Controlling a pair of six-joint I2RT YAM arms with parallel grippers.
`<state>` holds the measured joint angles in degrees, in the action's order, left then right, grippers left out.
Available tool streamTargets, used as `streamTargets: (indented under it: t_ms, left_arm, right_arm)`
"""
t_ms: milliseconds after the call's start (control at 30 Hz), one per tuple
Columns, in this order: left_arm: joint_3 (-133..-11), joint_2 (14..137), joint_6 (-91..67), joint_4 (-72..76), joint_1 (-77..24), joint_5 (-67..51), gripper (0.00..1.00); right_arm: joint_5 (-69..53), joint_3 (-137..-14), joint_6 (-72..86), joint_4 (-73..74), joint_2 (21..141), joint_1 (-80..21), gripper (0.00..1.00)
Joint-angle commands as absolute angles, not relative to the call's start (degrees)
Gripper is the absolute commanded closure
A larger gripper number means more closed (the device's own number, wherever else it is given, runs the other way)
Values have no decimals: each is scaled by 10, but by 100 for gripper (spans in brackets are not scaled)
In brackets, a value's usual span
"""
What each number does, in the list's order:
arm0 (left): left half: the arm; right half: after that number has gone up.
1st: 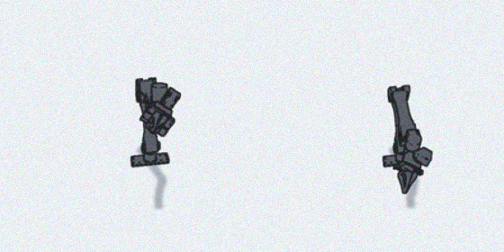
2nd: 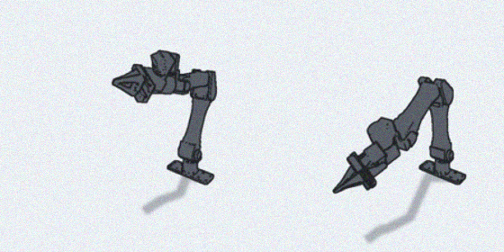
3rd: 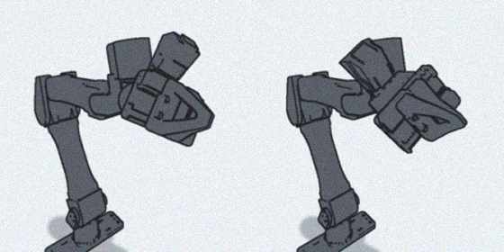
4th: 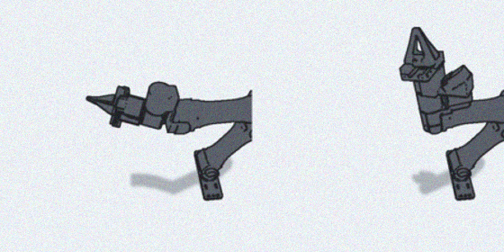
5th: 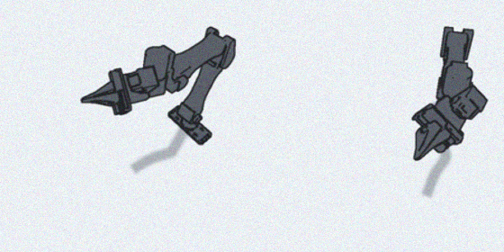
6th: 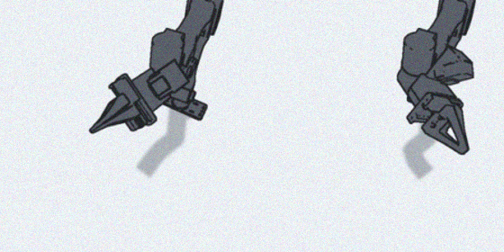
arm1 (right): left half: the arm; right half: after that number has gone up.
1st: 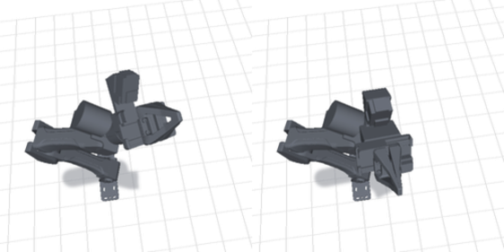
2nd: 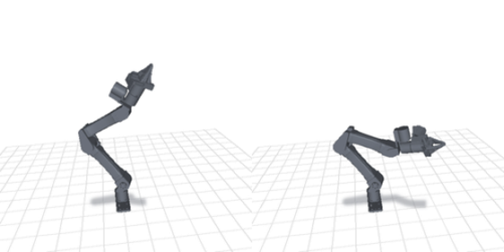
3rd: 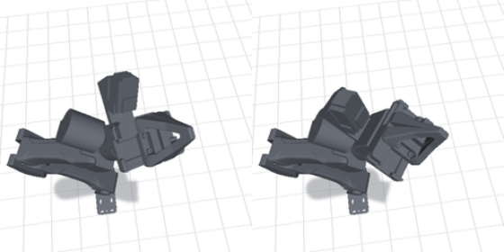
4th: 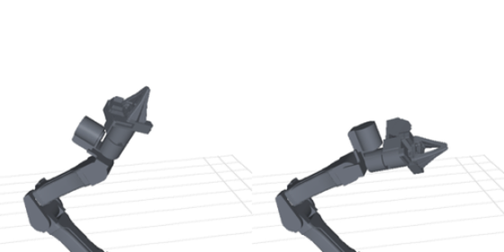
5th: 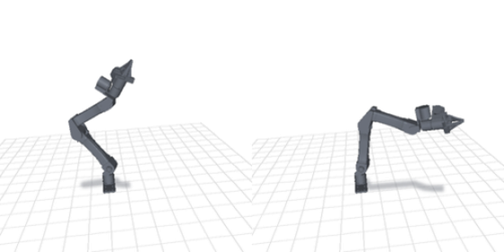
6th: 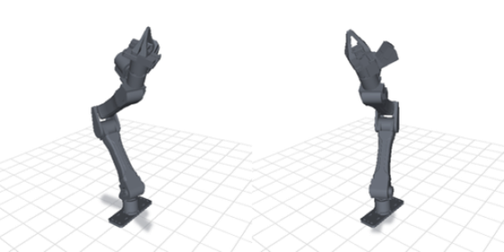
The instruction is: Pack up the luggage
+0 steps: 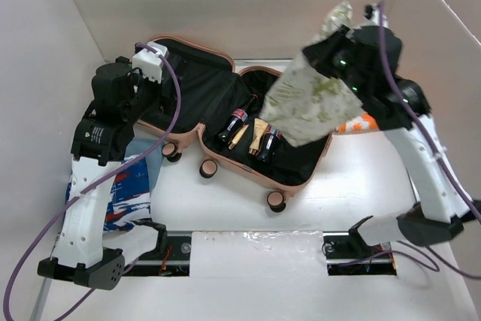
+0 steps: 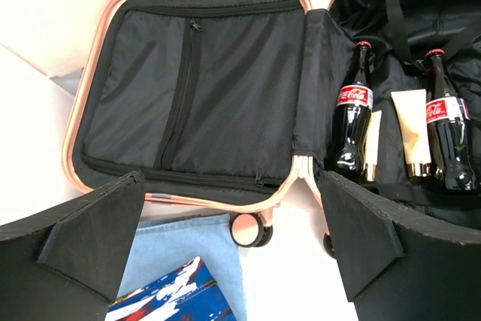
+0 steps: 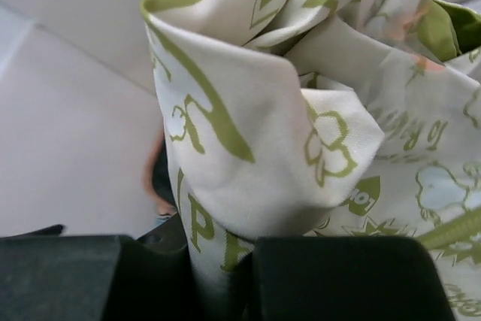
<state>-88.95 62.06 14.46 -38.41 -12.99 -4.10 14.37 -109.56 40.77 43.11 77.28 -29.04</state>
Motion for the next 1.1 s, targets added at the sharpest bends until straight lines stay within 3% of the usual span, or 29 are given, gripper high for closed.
streamTargets:
  t_ms: [0, 133, 200, 433, 600, 733, 900, 1067]
  left_arm:
    - [-887, 606, 142, -360, -127, -25, 0]
    - [-882, 600, 147, -367, -127, 14, 0]
    - [-882, 595, 152, -367, -127, 32, 0]
    - [-864, 584, 158, -367, -127, 49, 0]
    - [-859, 584, 158, -367, -127, 49, 0]
    - [-859, 595, 153, -361, -127, 39, 0]
    - [-859, 606, 148, -361, -127, 27, 0]
    - [-864, 606, 148, -361, -127, 22, 0]
  right_arm:
    - [167, -1151, 422, 191, 832, -351, 100]
    - [147, -1243, 411, 171, 955, -380, 100]
    - [139, -1232, 431, 163, 963, -386, 100]
    - [133, -946, 541, 89, 876, -372, 100]
    - [103, -689, 604, 116, 765, -325, 100]
    - [79, -553, 623, 131, 690, -277, 100]
    - [30, -492, 600, 144, 663, -220, 100]
    - [-12, -532, 489, 194, 731, -171, 100]
